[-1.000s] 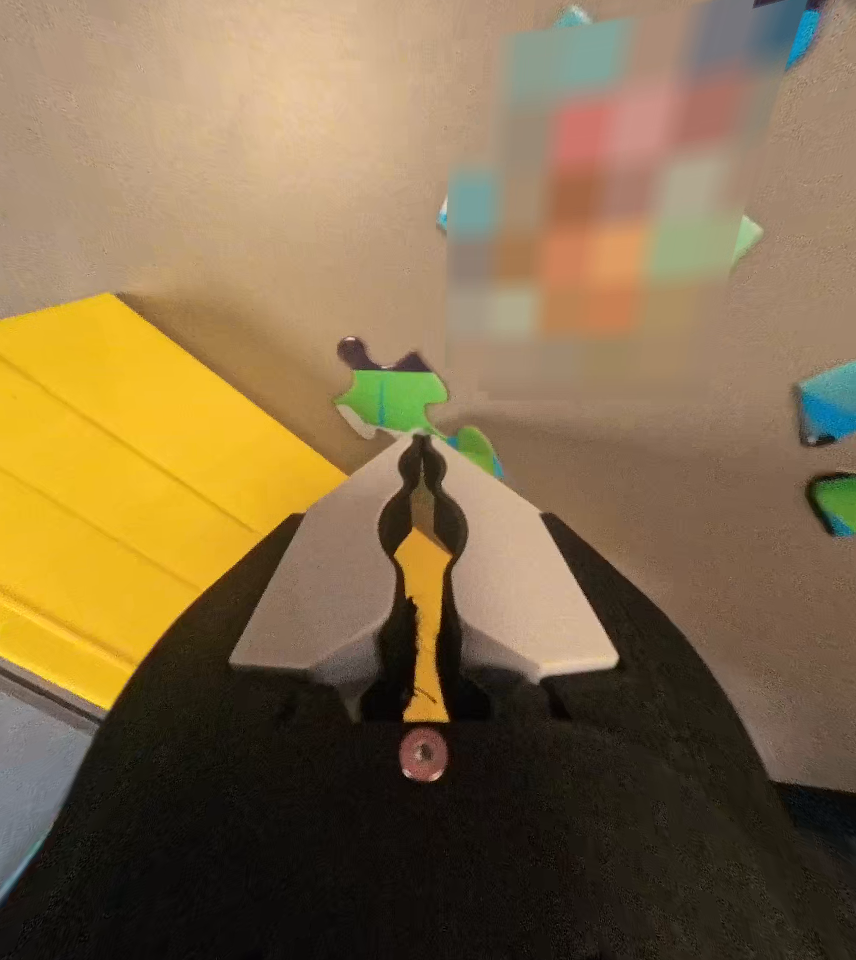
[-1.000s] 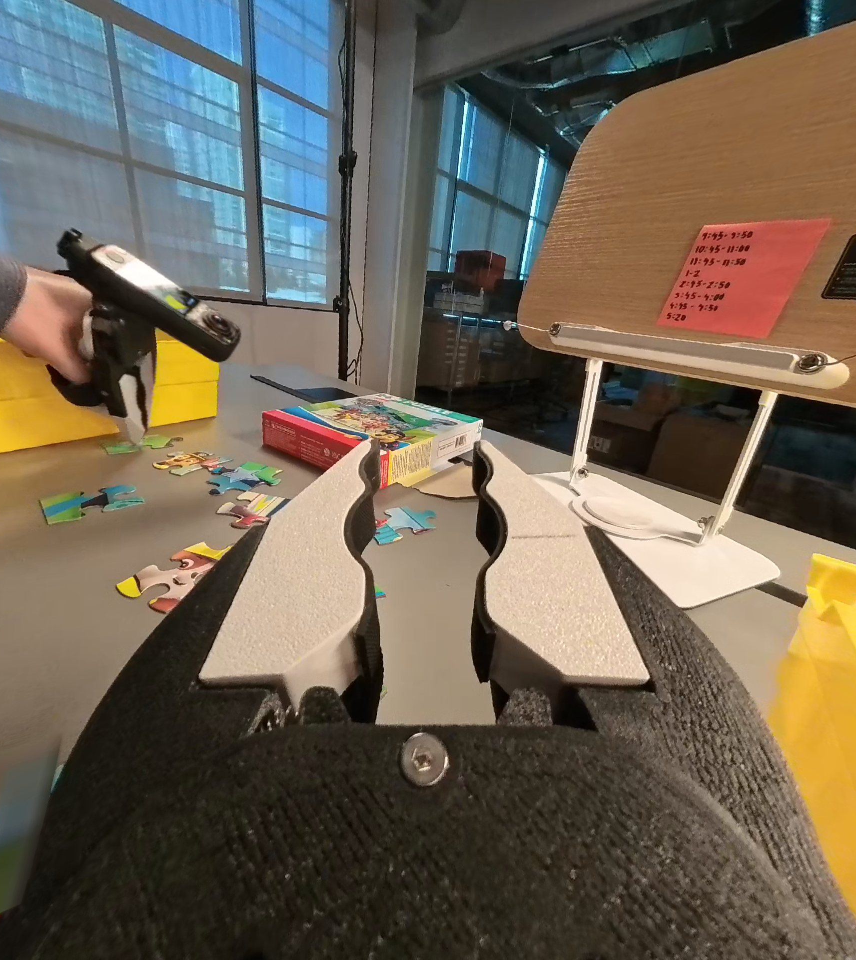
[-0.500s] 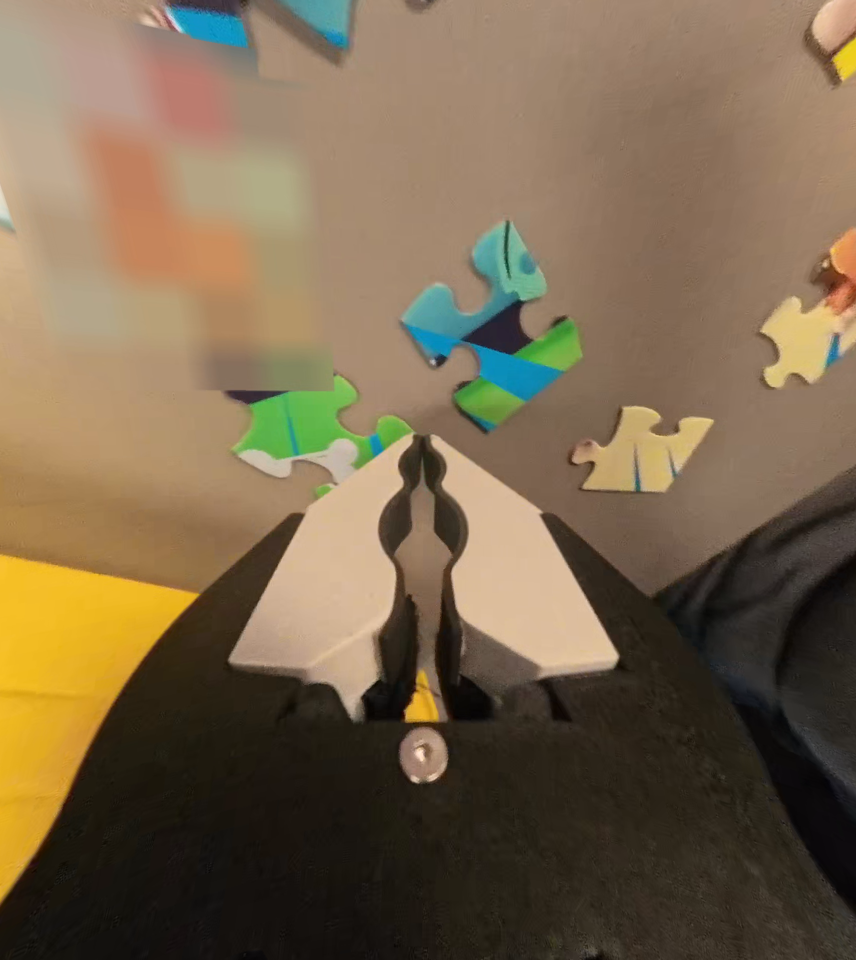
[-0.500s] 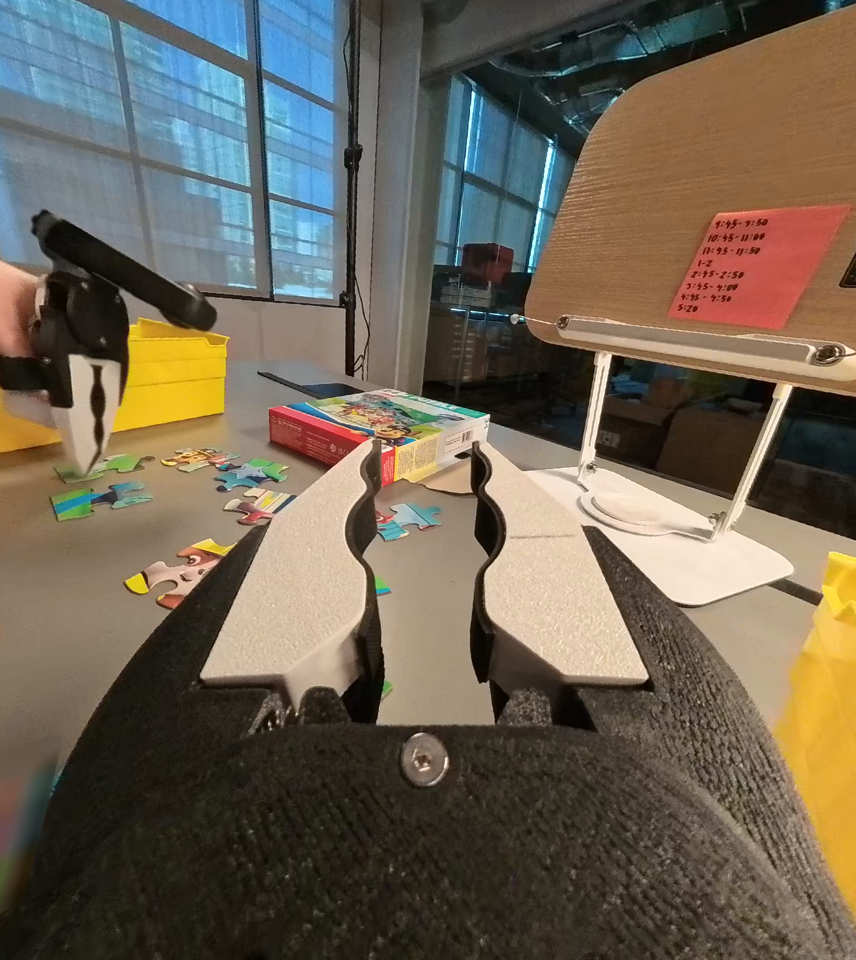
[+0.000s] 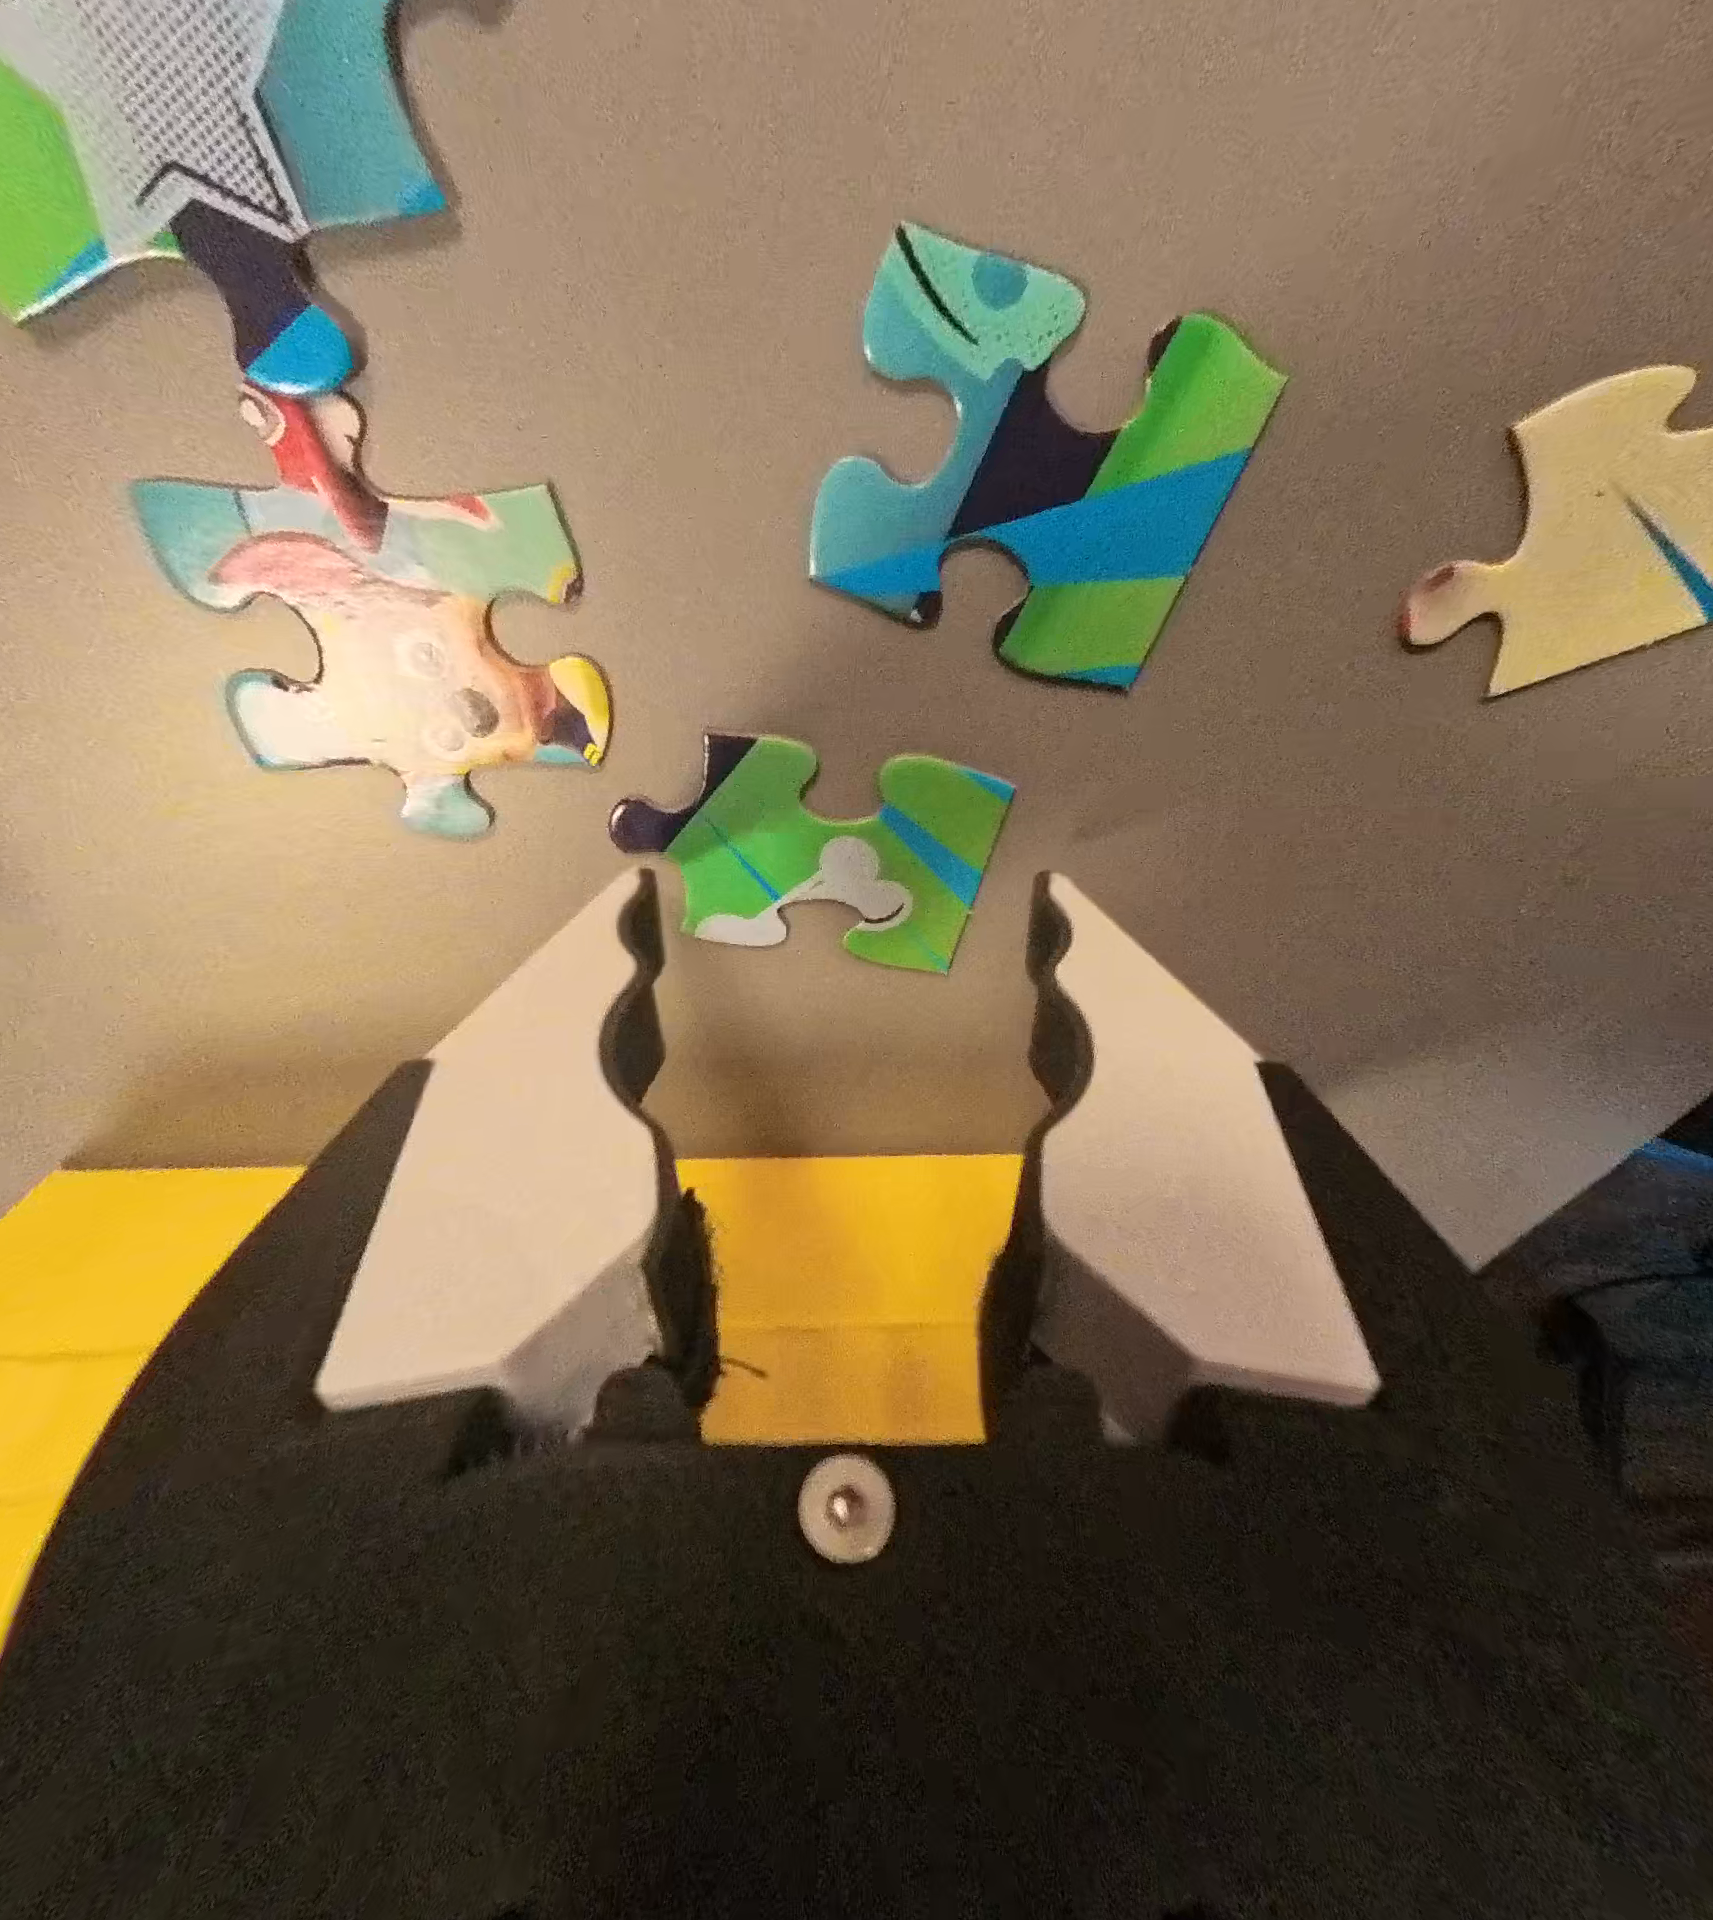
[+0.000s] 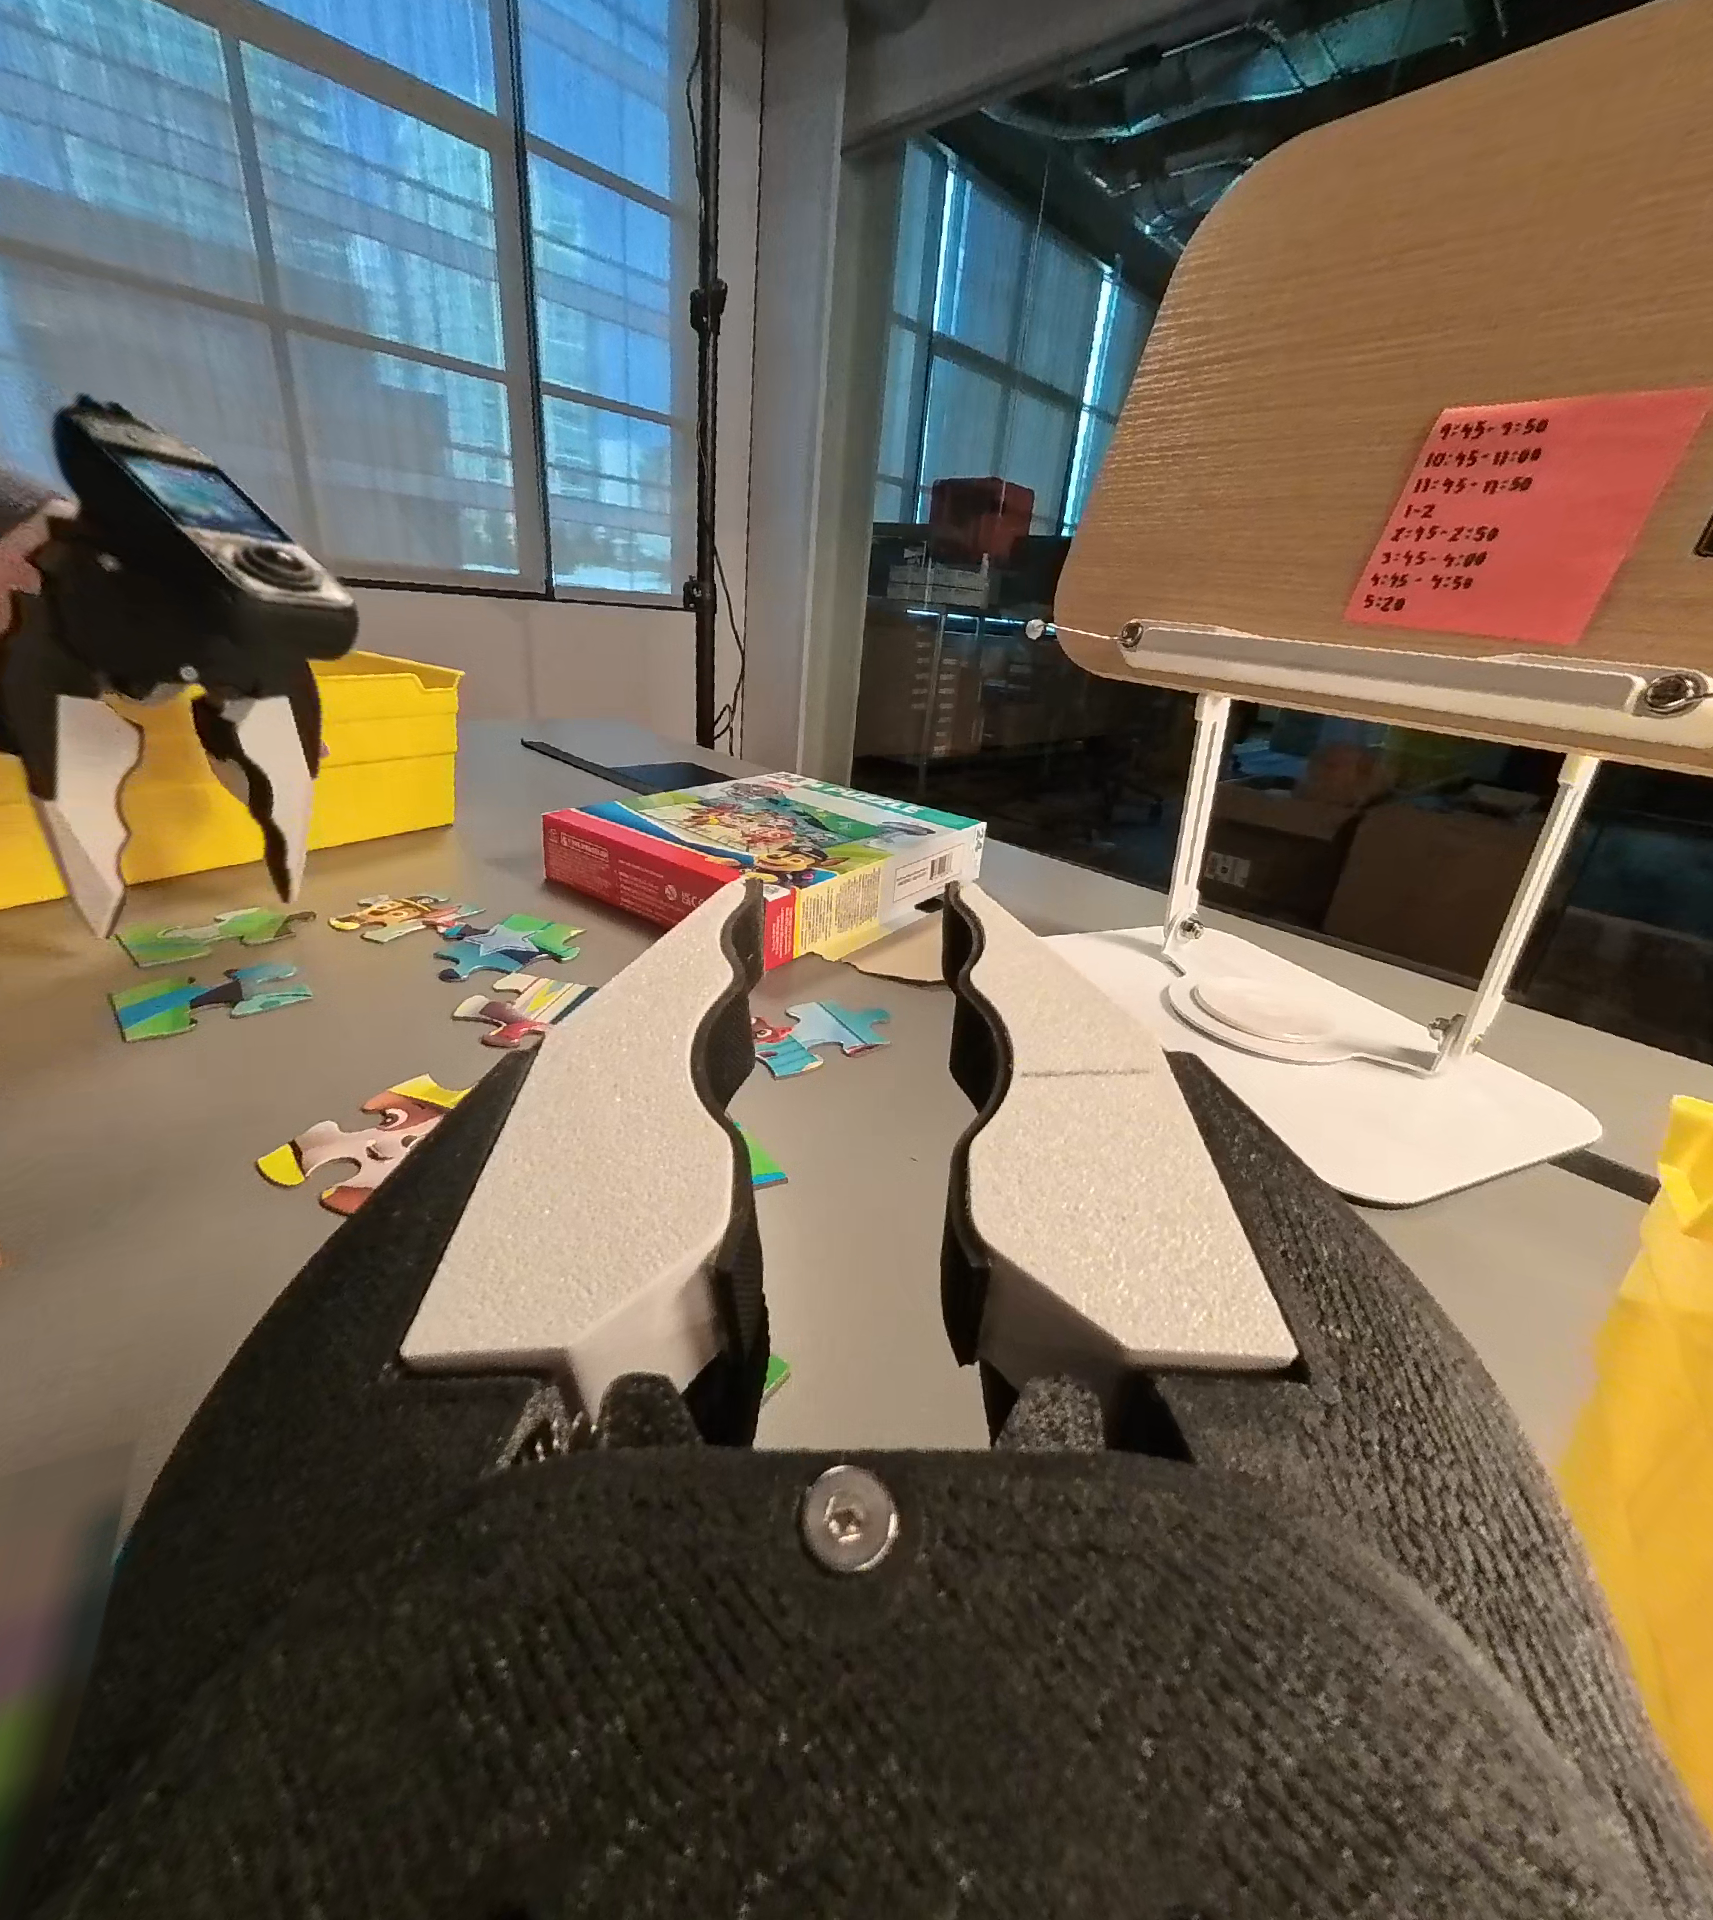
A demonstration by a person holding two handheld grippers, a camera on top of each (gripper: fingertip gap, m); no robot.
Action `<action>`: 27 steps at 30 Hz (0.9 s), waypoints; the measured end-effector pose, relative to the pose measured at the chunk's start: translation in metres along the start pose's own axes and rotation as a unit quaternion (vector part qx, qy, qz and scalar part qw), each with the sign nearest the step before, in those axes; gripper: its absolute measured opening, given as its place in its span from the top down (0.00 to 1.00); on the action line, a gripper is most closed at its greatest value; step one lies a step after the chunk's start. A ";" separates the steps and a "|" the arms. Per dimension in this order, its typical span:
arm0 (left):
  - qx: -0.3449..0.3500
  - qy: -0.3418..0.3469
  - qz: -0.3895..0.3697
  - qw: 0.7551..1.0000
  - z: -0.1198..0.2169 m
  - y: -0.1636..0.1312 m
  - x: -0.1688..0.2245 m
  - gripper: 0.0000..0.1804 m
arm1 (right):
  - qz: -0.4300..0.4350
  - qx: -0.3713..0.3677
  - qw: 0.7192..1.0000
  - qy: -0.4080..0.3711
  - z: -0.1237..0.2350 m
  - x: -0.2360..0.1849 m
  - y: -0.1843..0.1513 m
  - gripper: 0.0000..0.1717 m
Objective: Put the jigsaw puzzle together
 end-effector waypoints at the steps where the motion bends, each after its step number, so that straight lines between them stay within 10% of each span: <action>1: -0.007 -0.002 0.000 1.000 -0.001 -0.001 -0.001 0.62 | 0.000 0.000 1.000 0.000 0.000 0.000 0.000 0.81; 17: 0.001 0.047 -0.038 0.998 -0.006 -0.001 0.017 0.68 | -0.005 -0.004 1.000 0.001 -0.001 0.001 -0.001 0.81; 23: 0.140 0.166 -0.052 0.975 0.033 0.036 0.032 0.68 | -0.026 -0.015 0.999 0.036 -0.009 -0.020 0.006 0.80; 27: 0.281 0.268 -0.080 0.918 0.071 0.092 0.050 0.68 | -0.225 -0.076 0.966 0.101 -0.037 -0.075 0.013 0.77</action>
Point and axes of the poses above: each gripper's, where its closed fingertips meet, z back along the fingers, y out of its top, x = y × z across the jaws, the point moved 4 cm from there along z, back along the fingers, and after that the axes turned 9 degrees about x, right-handed, at the moved point
